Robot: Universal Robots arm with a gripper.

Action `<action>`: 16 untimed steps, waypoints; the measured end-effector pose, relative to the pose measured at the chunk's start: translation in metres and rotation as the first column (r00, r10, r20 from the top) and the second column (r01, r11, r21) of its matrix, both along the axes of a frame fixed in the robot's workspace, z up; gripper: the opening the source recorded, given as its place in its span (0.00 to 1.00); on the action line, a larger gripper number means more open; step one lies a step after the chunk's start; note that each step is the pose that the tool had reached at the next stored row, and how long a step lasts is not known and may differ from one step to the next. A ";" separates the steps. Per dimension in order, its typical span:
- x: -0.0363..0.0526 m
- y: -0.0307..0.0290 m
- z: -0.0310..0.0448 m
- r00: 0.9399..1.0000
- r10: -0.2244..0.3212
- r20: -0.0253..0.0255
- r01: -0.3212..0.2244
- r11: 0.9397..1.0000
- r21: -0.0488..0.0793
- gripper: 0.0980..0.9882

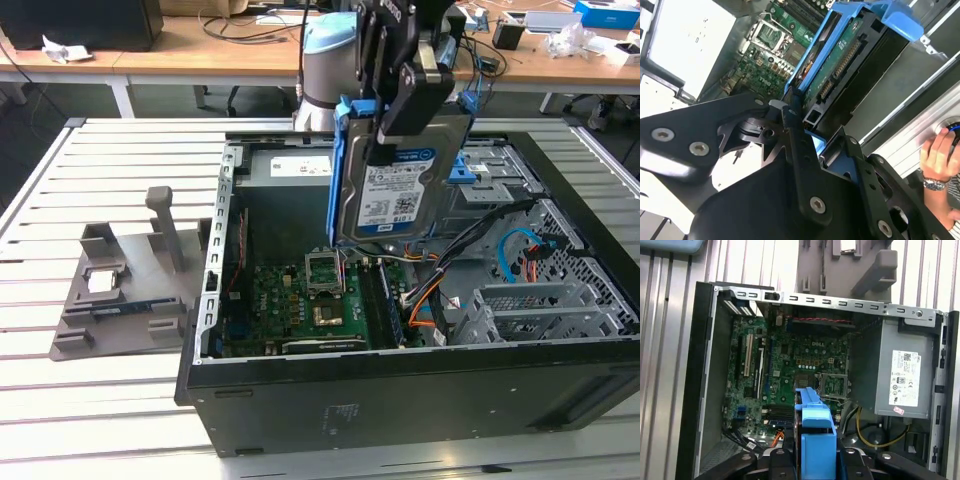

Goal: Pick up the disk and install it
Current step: 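Pick up the disk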

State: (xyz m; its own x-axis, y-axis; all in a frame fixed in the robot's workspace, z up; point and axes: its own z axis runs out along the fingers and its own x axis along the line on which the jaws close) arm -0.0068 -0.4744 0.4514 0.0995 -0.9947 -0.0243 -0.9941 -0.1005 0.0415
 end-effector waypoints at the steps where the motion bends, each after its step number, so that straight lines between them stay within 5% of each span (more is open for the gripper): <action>1: 0.0026 -0.0003 -0.0008 1.000 0.000 0.000 0.000 1.000 0.000 0.30; 4: 0.0041 -0.0052 -0.0022 1.000 -0.002 0.000 0.002 1.000 0.000 0.30; 10: 0.0046 -0.0246 -0.0050 1.000 -0.010 0.000 0.010 1.000 0.000 0.30; 16: 0.0046 -0.0301 -0.0071 0.999 -0.041 0.000 0.041 0.999 0.000 0.30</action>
State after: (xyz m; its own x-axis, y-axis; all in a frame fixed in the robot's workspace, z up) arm -0.0022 -0.5045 0.4443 0.0584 -0.9980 -0.0243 -0.9974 -0.0594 0.0415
